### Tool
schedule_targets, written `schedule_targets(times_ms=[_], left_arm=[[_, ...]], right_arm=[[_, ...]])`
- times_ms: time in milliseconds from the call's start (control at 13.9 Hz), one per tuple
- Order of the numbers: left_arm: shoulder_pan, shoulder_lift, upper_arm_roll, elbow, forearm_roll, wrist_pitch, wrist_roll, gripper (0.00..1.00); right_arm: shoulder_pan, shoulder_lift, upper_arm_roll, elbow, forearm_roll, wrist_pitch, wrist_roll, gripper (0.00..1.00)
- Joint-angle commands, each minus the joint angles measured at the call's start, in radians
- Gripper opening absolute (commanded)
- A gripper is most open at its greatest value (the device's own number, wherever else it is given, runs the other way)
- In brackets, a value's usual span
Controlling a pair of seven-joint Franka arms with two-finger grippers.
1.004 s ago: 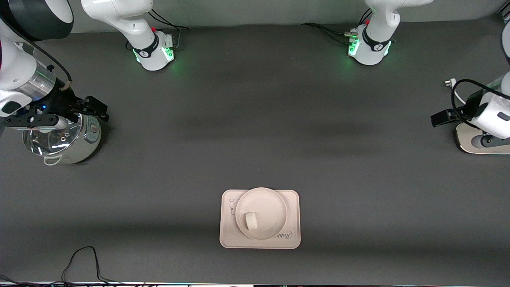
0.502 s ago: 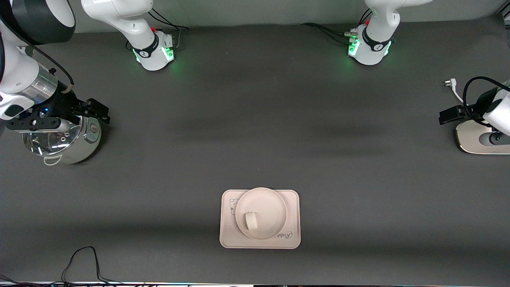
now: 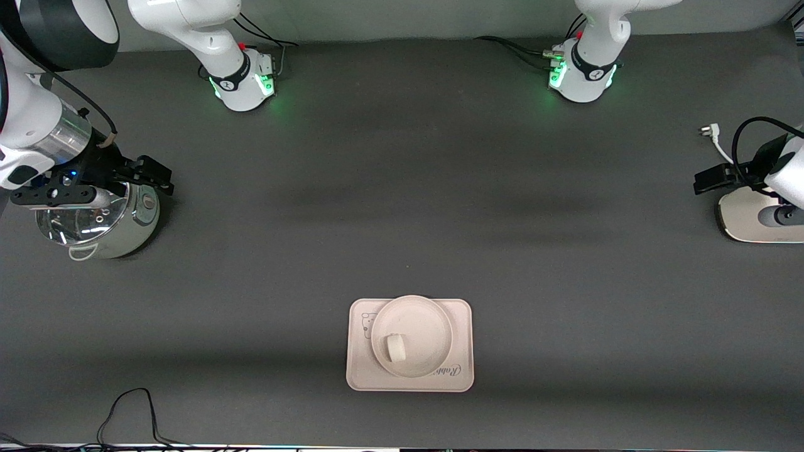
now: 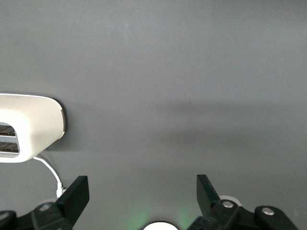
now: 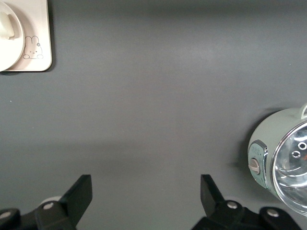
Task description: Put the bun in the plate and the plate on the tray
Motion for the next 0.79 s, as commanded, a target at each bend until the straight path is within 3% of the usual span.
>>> schedule_targets(times_ms=[0,717], left_arm=[[-0.002,-0.012,0.001,0.008,-0.01,-0.022,0.004,1.0],[-0.002,-0.009,-0.001,0.011,-0.011,-0.021,0.004,1.0]], right_arm=[[0.005,0.013,-0.002,0.01,-0.002,0.012,0.022,1.0],[0.008,0.039,-0.001,0.017,0.01,0.012,0.022,1.0]])
